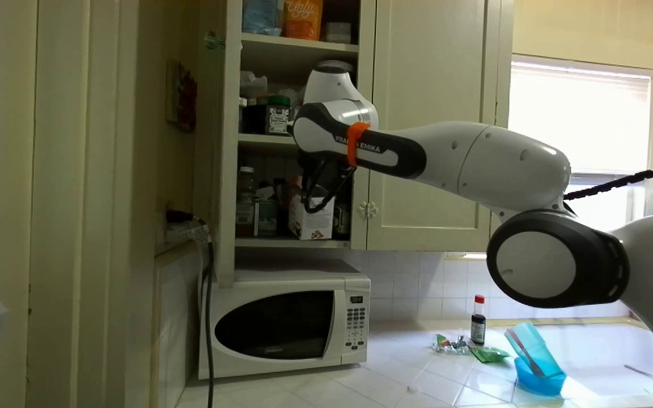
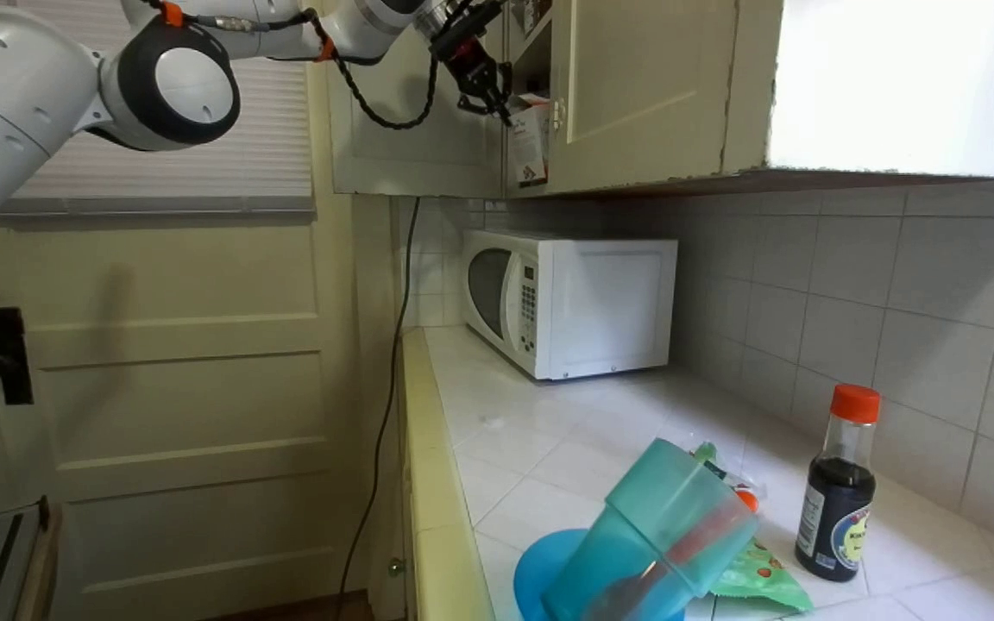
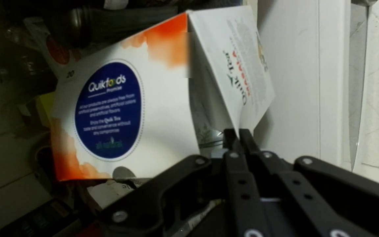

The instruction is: Remove the cup and bowl from the cupboard and put the box inside

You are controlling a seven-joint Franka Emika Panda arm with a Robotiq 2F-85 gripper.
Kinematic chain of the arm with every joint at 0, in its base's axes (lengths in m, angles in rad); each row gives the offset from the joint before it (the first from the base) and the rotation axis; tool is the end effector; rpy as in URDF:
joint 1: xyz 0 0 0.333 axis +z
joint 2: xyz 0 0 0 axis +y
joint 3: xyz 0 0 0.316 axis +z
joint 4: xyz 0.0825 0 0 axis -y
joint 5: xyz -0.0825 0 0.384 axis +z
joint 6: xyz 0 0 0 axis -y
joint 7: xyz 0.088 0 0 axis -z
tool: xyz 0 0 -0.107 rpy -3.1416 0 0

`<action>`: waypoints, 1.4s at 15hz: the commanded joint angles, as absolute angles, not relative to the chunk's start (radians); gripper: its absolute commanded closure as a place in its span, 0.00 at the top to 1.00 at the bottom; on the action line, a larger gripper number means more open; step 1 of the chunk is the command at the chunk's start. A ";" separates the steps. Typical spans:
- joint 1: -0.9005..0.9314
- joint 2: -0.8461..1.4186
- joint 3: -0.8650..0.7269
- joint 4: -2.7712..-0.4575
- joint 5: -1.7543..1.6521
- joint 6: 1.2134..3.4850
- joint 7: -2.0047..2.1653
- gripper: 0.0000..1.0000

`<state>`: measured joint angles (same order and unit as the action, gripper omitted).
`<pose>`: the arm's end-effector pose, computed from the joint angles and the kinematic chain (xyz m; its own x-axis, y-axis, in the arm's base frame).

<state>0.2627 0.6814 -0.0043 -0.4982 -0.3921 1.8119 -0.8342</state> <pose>0.7023 0.1547 0.7208 0.4412 0.8891 0.1221 0.6293 -0.4035 0.6642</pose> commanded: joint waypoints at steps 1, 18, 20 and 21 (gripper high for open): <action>0.271 0.731 -0.041 -0.393 -0.384 1.779 -0.818 0.36; 0.302 0.653 -0.023 -0.492 -0.346 1.709 -1.036 1.00; 0.311 0.644 -0.013 -0.488 -0.338 1.650 -1.116 1.00; 0.315 0.638 -0.009 -0.489 -0.336 1.618 -1.152 1.00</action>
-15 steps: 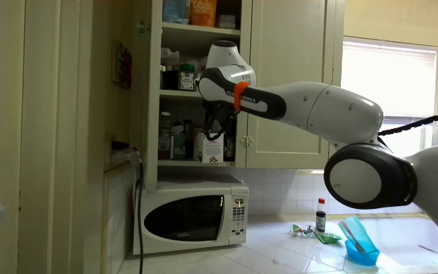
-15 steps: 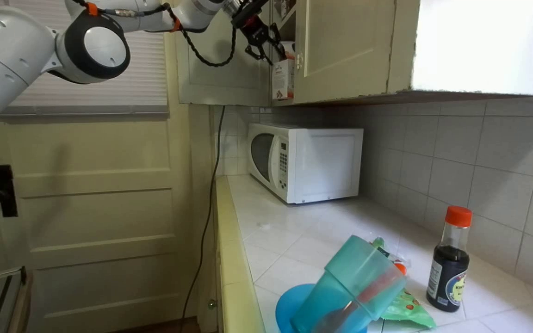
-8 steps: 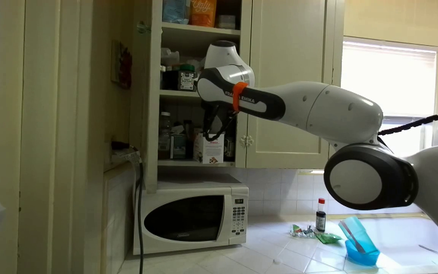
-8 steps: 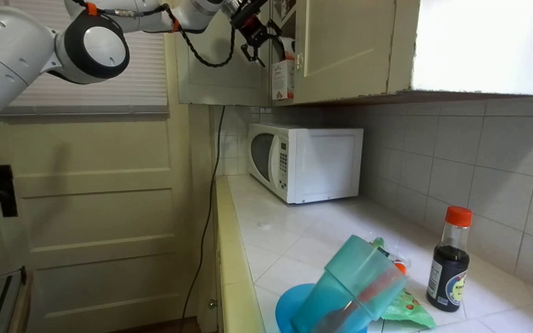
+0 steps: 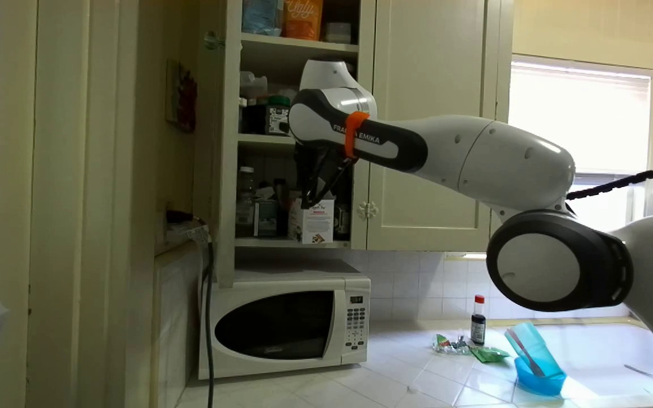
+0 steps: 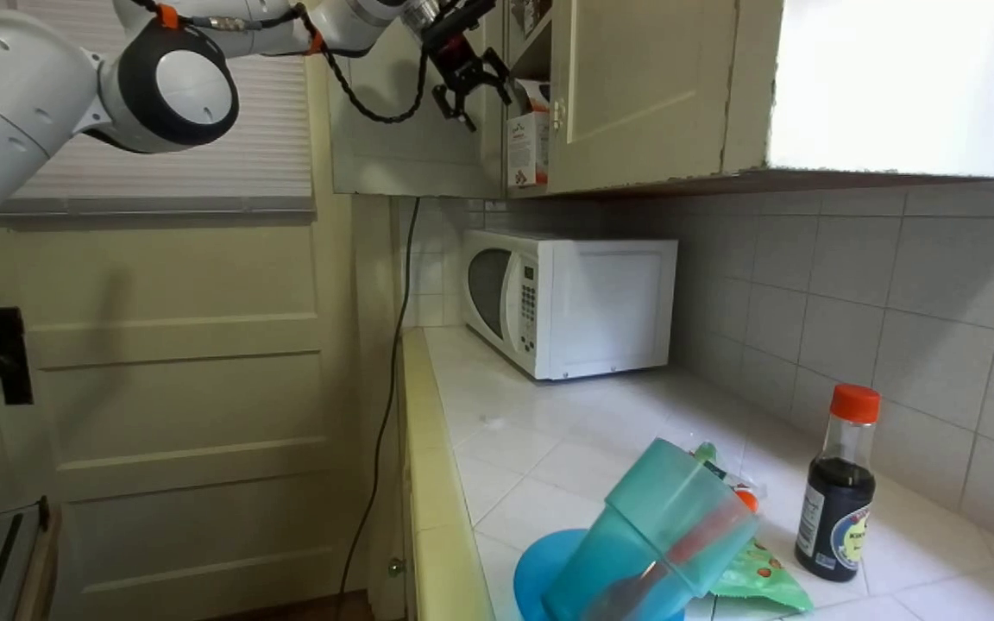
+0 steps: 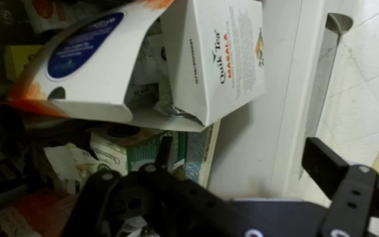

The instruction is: Remove the cup and bowl from the cupboard and put the box inside

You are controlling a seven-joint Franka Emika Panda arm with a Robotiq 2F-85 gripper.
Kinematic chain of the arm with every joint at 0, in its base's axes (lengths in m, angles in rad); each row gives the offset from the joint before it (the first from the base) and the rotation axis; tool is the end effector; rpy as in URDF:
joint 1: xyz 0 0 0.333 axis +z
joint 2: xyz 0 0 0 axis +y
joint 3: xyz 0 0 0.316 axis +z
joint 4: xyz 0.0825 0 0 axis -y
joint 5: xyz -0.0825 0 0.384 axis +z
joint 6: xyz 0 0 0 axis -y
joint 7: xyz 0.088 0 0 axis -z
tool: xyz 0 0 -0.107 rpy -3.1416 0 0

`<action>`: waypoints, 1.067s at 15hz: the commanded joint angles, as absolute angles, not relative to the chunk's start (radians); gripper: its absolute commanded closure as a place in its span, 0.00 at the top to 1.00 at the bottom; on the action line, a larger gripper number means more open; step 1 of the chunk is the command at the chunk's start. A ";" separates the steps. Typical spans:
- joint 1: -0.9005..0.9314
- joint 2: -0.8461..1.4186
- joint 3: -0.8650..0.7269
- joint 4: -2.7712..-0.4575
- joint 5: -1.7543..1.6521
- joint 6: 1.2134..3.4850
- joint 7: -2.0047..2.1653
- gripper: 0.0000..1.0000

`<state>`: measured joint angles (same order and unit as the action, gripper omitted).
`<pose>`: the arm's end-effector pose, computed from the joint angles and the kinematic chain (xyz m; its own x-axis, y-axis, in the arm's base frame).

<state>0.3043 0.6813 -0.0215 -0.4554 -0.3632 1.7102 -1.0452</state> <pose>0.6851 0.1735 0.7268 0.2936 0.9557 -0.0219 0.7465 -0.2149 0.6297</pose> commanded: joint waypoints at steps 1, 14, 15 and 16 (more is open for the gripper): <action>0.315 0.633 0.000 -0.489 -0.325 1.586 -1.188 1.00; 0.274 0.659 -0.017 -0.444 -0.271 1.375 -0.798 1.00; 0.269 0.659 -0.018 -0.445 -0.269 1.369 -0.749 1.00; 0.263 0.663 -0.018 -0.445 -0.266 1.370 -0.698 1.00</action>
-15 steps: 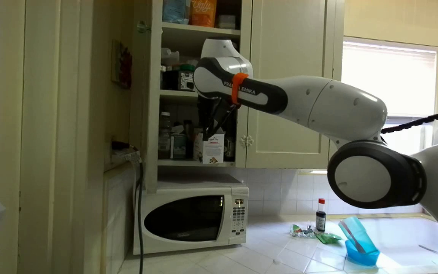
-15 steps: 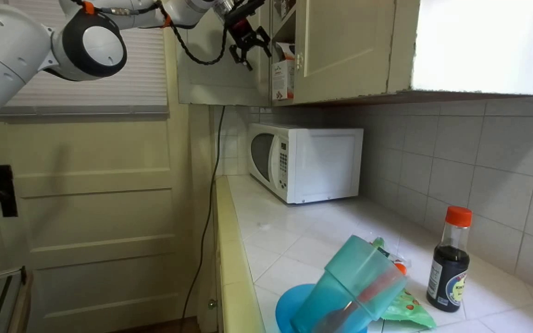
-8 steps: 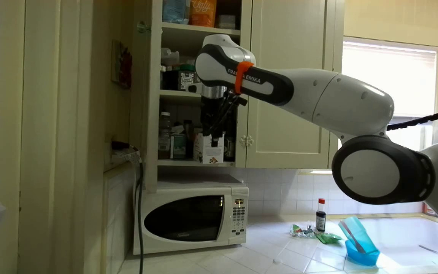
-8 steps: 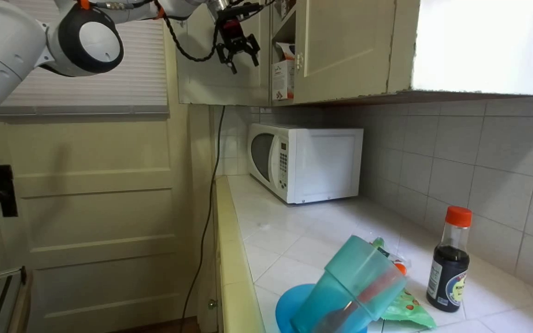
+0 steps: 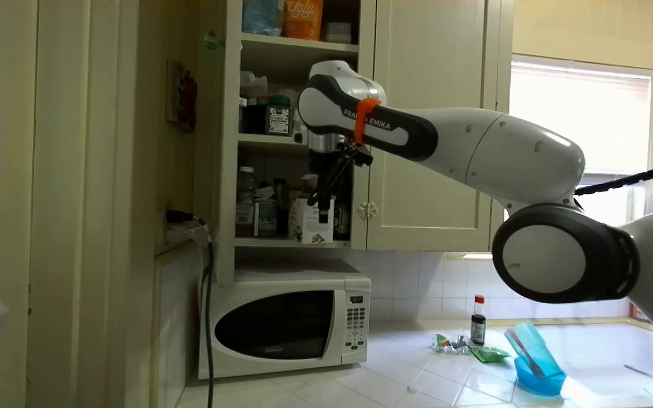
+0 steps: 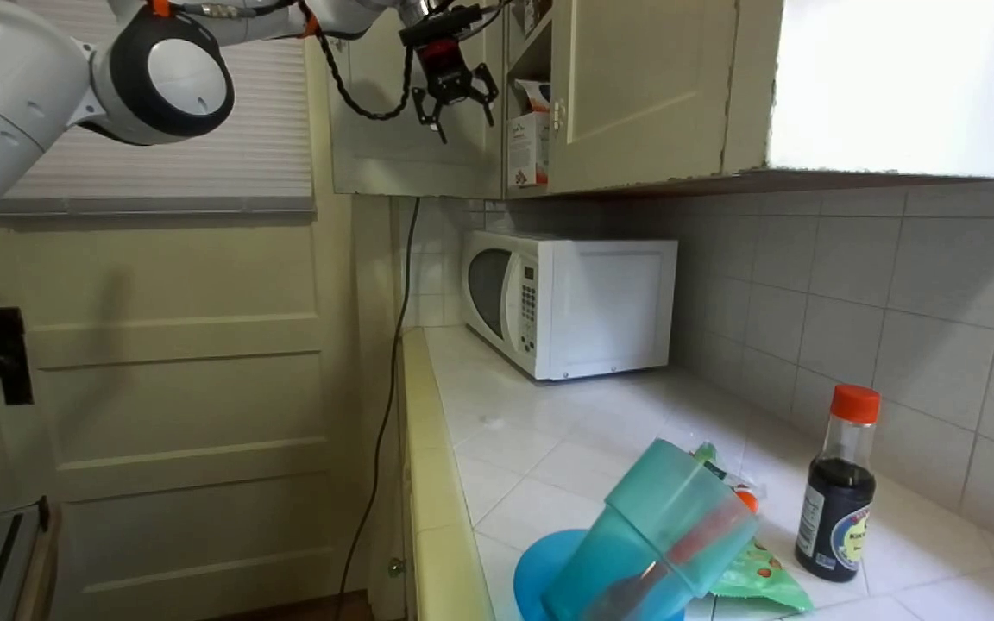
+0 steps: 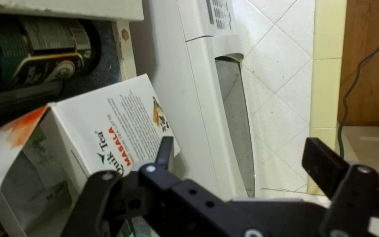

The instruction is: Remove the cup and bowl from the cupboard and put the box inside

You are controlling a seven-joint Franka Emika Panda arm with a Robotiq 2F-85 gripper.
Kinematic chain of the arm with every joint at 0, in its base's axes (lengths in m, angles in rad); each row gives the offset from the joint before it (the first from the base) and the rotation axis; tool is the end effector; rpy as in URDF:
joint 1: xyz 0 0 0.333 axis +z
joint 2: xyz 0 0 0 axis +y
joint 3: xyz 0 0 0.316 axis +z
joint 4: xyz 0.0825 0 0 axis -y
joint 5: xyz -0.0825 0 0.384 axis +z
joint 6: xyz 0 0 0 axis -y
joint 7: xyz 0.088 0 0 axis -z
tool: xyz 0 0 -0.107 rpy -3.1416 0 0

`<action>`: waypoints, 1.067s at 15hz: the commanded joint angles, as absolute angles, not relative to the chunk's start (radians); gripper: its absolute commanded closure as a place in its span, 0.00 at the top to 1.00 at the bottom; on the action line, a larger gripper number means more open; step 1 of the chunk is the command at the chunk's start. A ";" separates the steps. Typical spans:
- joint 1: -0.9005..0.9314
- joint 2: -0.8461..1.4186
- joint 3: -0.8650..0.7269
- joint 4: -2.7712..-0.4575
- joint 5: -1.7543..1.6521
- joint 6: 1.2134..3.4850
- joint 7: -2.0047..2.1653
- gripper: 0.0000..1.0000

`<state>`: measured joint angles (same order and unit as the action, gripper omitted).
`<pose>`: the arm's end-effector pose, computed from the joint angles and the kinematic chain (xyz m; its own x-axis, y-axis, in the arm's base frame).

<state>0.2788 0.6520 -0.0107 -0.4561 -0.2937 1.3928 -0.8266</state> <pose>0.6604 0.1492 0.7062 0.5372 0.8435 0.0000 0.7761 -0.4943 0.3916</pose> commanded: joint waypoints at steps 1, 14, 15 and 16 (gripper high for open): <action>0.255 0.667 -0.018 -0.444 -0.262 1.374 -0.648 1.00; 0.236 0.732 -0.008 -0.431 -0.234 1.490 -0.365 1.00; 0.236 0.749 -0.010 -0.419 -0.231 1.540 -0.329 1.00; 0.235 0.759 -0.011 -0.419 -0.226 1.584 -0.303 1.00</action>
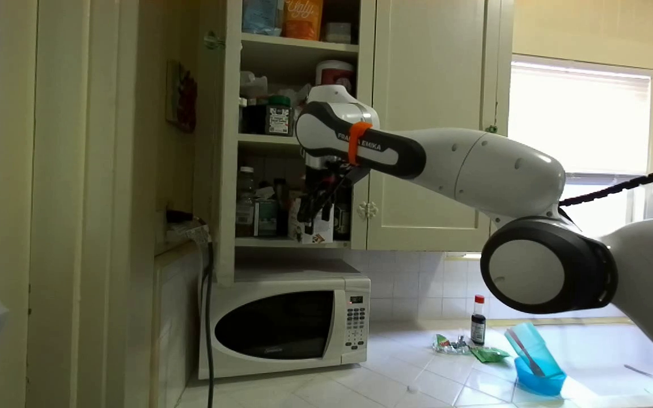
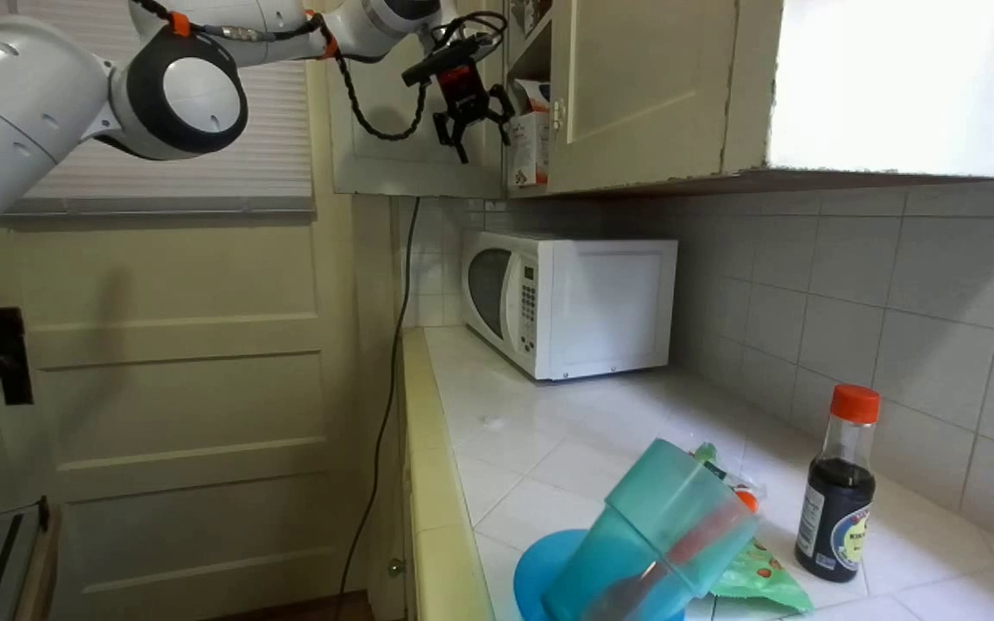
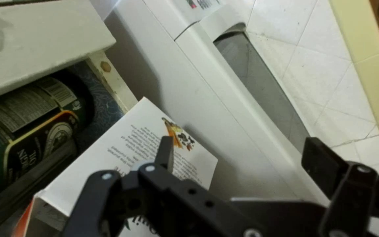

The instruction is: Remove the cup and bowl from the cupboard and put the box inside

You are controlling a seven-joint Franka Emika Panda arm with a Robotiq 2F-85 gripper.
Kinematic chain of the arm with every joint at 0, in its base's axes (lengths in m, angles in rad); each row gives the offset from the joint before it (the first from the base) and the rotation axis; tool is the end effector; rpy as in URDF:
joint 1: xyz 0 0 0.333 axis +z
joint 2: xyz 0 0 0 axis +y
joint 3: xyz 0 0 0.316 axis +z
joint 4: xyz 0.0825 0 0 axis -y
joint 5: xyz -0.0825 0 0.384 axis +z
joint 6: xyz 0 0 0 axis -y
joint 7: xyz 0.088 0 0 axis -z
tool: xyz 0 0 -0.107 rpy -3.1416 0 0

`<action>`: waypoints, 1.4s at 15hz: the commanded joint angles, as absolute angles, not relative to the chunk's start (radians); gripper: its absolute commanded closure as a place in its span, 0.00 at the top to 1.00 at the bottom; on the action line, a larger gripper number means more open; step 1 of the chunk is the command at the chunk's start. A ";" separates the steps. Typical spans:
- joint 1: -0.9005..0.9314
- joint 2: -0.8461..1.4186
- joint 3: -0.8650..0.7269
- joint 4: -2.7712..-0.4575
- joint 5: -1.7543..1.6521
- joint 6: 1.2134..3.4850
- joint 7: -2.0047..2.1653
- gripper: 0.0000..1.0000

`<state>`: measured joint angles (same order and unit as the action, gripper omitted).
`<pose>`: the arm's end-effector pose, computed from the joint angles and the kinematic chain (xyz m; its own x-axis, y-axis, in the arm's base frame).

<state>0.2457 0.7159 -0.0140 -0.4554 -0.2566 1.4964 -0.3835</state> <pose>0.6939 0.1399 0.6731 0.8090 0.5499 0.2077 0.4653 -0.8149 0.3455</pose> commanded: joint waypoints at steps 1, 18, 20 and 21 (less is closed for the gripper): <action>0.234 0.771 -0.012 -0.416 -0.224 1.645 -0.283 1.00; 0.252 0.791 -0.054 -0.466 -0.202 1.876 -0.027 1.00; 0.263 0.749 -0.064 -0.474 -0.216 1.795 -0.013 1.00; 0.260 0.716 -0.062 -0.484 -0.216 1.734 -0.030 1.00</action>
<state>0.2562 0.8006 -0.0629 -0.4517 -0.2318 1.8713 -0.0156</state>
